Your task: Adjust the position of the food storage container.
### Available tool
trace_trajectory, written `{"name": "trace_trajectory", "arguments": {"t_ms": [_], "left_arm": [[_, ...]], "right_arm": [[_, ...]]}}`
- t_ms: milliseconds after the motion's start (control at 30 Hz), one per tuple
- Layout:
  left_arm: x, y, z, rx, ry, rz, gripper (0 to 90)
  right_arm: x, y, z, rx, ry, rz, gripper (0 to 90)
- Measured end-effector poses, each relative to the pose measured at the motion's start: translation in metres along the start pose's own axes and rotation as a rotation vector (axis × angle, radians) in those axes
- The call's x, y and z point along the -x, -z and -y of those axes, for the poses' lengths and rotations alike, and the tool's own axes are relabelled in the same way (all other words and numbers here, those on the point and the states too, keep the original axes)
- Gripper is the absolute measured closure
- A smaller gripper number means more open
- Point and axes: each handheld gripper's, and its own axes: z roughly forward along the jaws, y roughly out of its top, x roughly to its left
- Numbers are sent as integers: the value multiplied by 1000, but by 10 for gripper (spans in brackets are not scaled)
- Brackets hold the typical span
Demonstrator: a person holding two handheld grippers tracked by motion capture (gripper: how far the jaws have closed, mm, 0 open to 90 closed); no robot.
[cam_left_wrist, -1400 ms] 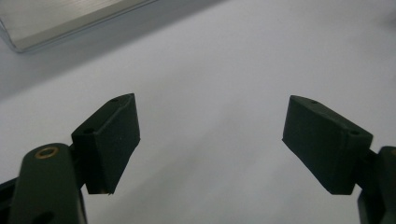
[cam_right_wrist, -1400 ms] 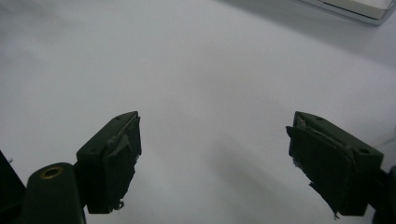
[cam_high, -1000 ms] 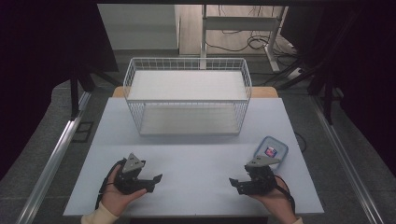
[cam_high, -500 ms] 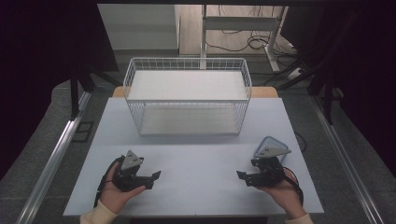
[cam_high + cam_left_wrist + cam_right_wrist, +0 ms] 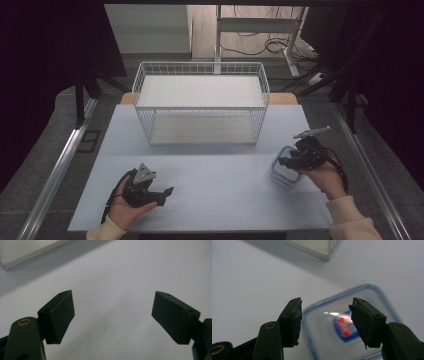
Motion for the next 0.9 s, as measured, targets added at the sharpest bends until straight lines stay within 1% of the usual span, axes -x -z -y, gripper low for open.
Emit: {"name": "trace_trajectory", "arguments": {"t_ms": [33, 67, 133, 267, 333, 400, 433, 467, 500, 533, 567, 600, 633, 667, 700, 767, 833, 867, 900], "left_arm": [[0, 0, 0, -1, 1, -1, 183], [0, 0, 0, -1, 1, -1, 183], [1, -2, 0, -7, -2, 1, 181], [3, -3, 0, -14, -10, 2, 179], [3, -3, 0, -18, -10, 3, 179], [3, -3, 0, -19, -9, 4, 179], [3, -3, 0, -19, -10, 4, 179], [3, -3, 0, -19, -12, 4, 179], [3, -3, 0, -19, -12, 6, 179], [3, -3, 0, -20, -13, 7, 178], [3, -3, 0, -20, -13, 7, 178], [3, -4, 1, -22, -12, 6, 179], [3, -4, 1, -22, -12, 6, 179], [2, -4, 1, -21, -11, 5, 178], [2, -4, 1, -21, -10, 4, 178], [2, -4, 1, -19, -9, 5, 179], [1, -4, 1, -21, -11, 6, 179], [1, -4, 1, -23, -12, 4, 179], [1, -4, 1, -25, -13, 5, 178]], "right_arm": [[6, -1, -2, -10, -3, 10, 412], [6, -1, -2, -10, -3, 10, 412], [16, -3, -7, -40, -5, 30, 411], [36, -7, -15, -73, -19, 68, 462], [47, -9, -18, -86, -22, 98, 510], [57, -12, -19, -98, -37, 121, 562], [66, -15, -19, -120, -51, 126, 642], [70, -17, -19, -130, -52, 131, 678], [70, -17, -19, -130, -52, 131, 678], [77, -20, -19, -145, -56, 139, 743], [77, -20, -19, -145, -56, 139, 743], [82, -23, -19, -152, -58, 146, 793], [82, -23, -19, -152, -58, 146, 793], [86, -26, -19, -162, -50, 154, 871], [87, -27, -18, -166, -45, 163, 891], [89, -28, -18, -167, -41, 168, 893], [90, -35, -16, -187, -33, 173, 894], [90, -35, -16, -187, -33, 173, 894], [88, -41, -14, -213, -2, 180, 894]]}}
